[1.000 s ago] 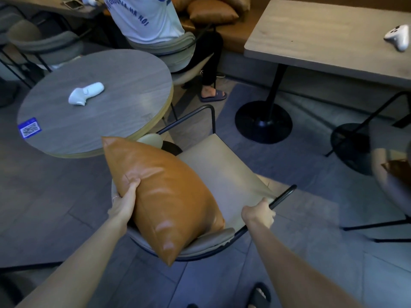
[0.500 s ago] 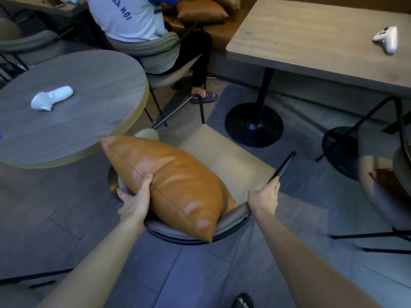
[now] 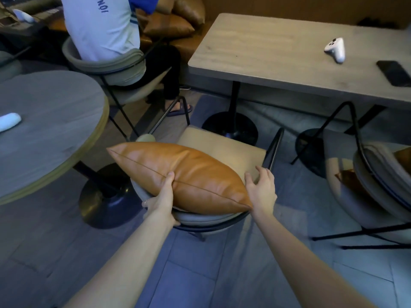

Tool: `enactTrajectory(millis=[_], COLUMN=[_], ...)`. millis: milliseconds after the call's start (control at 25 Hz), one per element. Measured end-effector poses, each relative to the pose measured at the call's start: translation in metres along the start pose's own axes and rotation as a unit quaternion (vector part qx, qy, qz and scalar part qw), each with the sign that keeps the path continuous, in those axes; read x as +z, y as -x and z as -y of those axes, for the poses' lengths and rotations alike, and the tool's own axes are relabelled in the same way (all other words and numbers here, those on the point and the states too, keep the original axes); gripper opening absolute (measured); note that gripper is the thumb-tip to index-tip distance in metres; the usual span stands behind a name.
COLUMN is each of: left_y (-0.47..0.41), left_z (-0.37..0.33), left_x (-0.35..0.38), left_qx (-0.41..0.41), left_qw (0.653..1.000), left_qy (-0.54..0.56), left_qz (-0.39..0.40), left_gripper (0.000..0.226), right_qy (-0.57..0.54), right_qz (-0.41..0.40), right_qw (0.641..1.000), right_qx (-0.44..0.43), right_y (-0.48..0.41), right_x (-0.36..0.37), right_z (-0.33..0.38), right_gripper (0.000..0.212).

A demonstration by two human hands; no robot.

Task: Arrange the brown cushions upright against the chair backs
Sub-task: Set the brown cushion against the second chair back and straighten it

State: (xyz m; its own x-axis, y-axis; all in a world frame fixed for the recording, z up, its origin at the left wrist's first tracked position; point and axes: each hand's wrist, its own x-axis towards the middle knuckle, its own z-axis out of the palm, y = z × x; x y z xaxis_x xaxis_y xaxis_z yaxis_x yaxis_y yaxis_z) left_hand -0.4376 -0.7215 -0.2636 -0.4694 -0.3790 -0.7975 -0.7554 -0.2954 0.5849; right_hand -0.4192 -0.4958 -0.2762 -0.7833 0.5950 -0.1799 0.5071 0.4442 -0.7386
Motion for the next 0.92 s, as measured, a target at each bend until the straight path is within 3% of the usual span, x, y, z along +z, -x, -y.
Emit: enactTrajectory(millis=[160, 320, 480, 560, 680, 800, 920], left_y=[0.000, -0.003, -0.011, -0.020, -0.040, -0.052, -0.057], left_z=[-0.008, -0.018, -0.046, -0.070, -0.106, -0.131, -0.138], left_x=[0.042, 0.073, 0.066, 0.050, 0.036, 0.033, 0.041], left_qx=[-0.001, -0.011, -0.036, -0.037, -0.020, -0.010, -0.014], left_qw=[1.000, 0.999, 0.990, 0.976, 0.966, 0.964, 0.961], left_qy=[0.020, 0.021, -0.016, -0.066, -0.088, -0.072, -0.085], left_qz=[-0.003, 0.030, 0.137, 0.205, 0.243, 0.255, 0.262], left_gripper=[0.162, 0.163, 0.161, 0.149, 0.148, 0.137, 0.150], right_qy=[-0.133, -0.197, -0.296, -0.345, -0.329, -0.299, -0.264], right_qz=[-0.043, 0.010, 0.066, 0.078, 0.061, 0.008, 0.013], right_qw=[0.988, 0.965, 0.920, 0.888, 0.879, 0.884, 0.893], right_qx=[0.062, 0.170, 0.248, 0.293, 0.339, 0.359, 0.364], right_y=[-0.003, 0.018, 0.033, 0.035, 0.023, 0.008, -0.002], right_x=[-0.019, -0.002, 0.040, 0.065, 0.088, 0.096, 0.097], right_z=[-0.007, -0.019, 0.005, 0.027, 0.047, 0.048, 0.044], right_gripper=[0.052, 0.075, 0.112, 0.129, 0.153, 0.147, 0.166])
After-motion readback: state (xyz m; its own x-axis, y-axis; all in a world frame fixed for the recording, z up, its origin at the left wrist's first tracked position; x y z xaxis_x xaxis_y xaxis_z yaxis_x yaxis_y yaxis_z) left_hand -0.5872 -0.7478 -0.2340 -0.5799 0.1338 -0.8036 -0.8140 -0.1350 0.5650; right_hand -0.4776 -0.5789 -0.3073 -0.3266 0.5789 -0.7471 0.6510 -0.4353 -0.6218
